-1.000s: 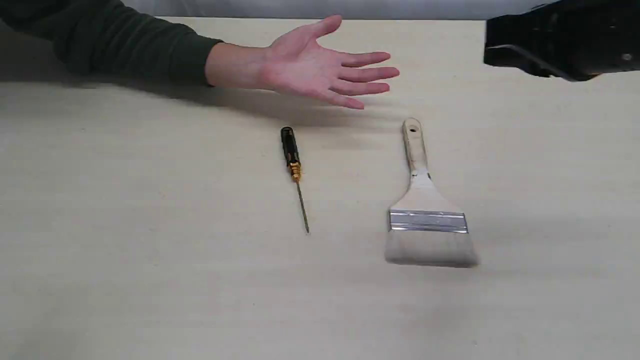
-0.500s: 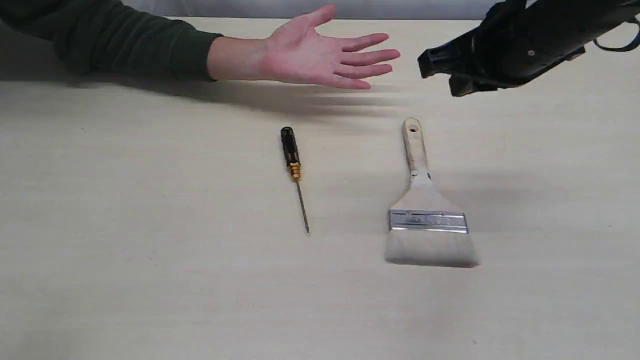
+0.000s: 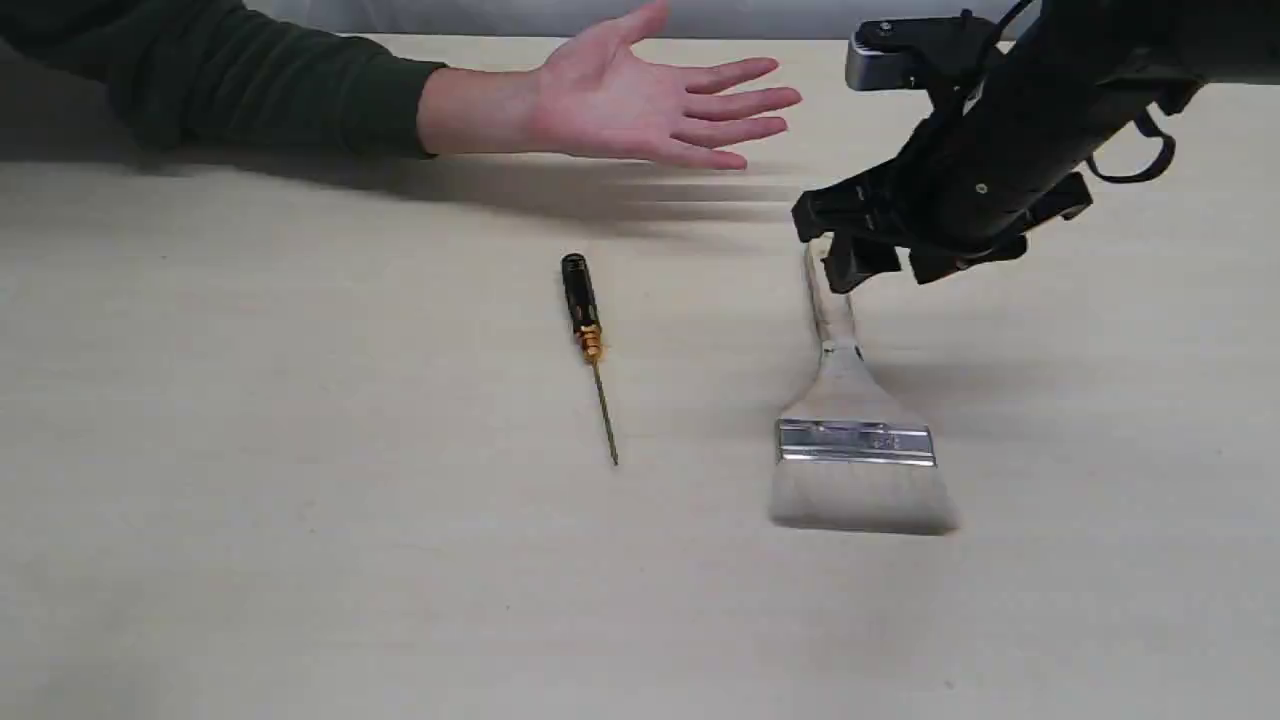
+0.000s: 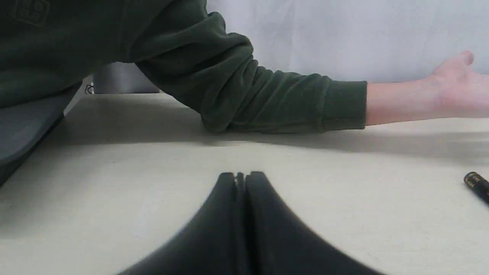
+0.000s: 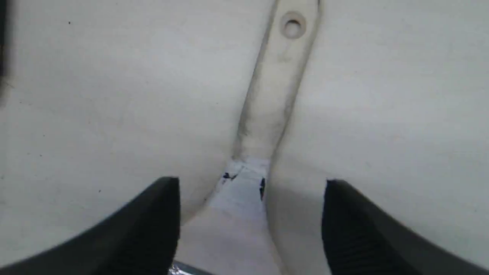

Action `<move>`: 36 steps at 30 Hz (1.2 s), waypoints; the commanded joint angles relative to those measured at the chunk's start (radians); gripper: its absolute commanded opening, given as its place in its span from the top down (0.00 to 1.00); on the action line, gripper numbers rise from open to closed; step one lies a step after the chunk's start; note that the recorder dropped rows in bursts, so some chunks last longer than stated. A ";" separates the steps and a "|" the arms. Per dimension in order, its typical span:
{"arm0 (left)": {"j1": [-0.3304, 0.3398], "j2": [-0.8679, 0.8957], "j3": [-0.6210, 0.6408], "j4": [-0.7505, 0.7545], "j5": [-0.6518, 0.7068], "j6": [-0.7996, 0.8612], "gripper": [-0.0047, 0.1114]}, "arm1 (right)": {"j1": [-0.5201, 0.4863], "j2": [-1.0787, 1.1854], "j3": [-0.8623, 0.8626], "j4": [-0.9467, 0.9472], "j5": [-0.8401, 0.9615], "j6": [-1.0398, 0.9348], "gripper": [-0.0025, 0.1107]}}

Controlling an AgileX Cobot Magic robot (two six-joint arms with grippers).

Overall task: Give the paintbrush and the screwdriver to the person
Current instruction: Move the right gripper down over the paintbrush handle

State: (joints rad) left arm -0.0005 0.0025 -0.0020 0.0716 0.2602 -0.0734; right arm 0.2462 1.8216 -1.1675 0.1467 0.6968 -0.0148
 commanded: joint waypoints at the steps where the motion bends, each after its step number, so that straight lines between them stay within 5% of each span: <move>1: -0.005 -0.002 0.002 -0.004 -0.011 -0.002 0.96 | 0.008 0.027 -0.023 0.021 -0.023 0.001 0.46; 29: -0.005 -0.002 0.002 -0.002 -0.011 -0.002 0.96 | 0.012 0.227 -0.122 0.043 0.090 0.031 0.46; 36: -0.005 -0.002 0.002 -0.002 -0.011 -0.002 0.96 | 0.012 0.236 -0.122 0.039 0.095 0.038 0.53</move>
State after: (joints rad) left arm -0.0005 0.0025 -0.0020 0.0716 0.2602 -0.0734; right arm 0.2574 2.0555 -1.2854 0.1891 0.7845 0.0192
